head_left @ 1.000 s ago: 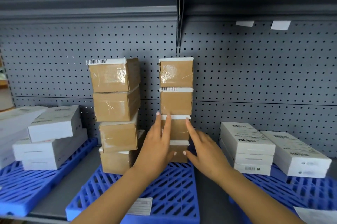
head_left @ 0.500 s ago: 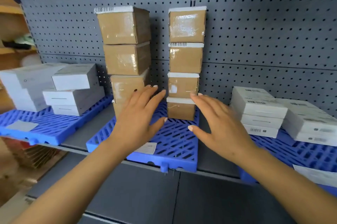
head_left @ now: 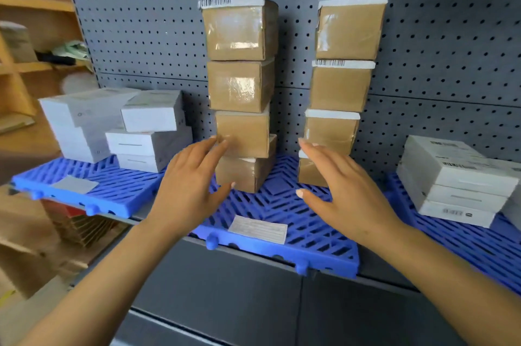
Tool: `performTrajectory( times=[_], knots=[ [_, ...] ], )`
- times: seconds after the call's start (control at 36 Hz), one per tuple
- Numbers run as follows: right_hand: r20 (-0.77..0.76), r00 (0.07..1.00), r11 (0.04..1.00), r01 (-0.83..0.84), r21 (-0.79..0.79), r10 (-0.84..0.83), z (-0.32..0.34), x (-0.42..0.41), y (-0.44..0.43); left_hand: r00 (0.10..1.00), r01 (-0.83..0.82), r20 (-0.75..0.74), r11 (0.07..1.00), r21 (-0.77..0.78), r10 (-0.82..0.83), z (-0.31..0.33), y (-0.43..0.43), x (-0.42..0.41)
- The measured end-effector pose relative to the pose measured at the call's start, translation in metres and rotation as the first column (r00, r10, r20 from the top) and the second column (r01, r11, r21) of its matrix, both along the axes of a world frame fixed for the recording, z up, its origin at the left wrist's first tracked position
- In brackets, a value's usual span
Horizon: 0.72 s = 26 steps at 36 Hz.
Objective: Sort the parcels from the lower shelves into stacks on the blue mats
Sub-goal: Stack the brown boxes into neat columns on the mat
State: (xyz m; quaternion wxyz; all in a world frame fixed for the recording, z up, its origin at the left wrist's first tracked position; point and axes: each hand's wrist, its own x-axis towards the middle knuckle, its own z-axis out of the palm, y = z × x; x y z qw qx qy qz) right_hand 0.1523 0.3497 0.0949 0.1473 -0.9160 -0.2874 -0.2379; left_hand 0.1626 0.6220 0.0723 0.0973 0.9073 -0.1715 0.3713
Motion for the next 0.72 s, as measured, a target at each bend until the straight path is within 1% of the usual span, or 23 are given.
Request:
performTrajectory(
  times=[0.14,0.22,0.39,0.56,0.72],
  knots=[
    [0.001,1.0,0.999,0.026,0.018,-0.027,0.009,0.017,0.036,0.996,0.074,-0.035,0.996,-0.05,-0.076,0.006,0.027,0.022],
    [-0.008,0.999,0.996,0.047,0.074,-0.047,0.012,0.026,0.058,0.989,0.138,-0.038,0.985,-0.103,-0.143,0.012,0.038,0.034],
    [0.014,0.993,0.98,0.11,0.165,-0.114,0.012,0.043,0.095,0.948,0.309,-0.036,0.943,-0.125,-0.316,0.014,0.051,0.059],
    [0.041,0.97,0.964,0.232,0.132,-0.239,0.005,0.053,0.116,0.886,0.437,-0.093,0.885,-0.161,-0.455,0.015,0.055,0.074],
    [0.036,0.955,0.952,0.289,0.1,-0.294,-0.001,0.057,0.121,0.811,0.532,-0.125,0.809,-0.25,-0.572,0.012,0.057,0.086]
  ],
)
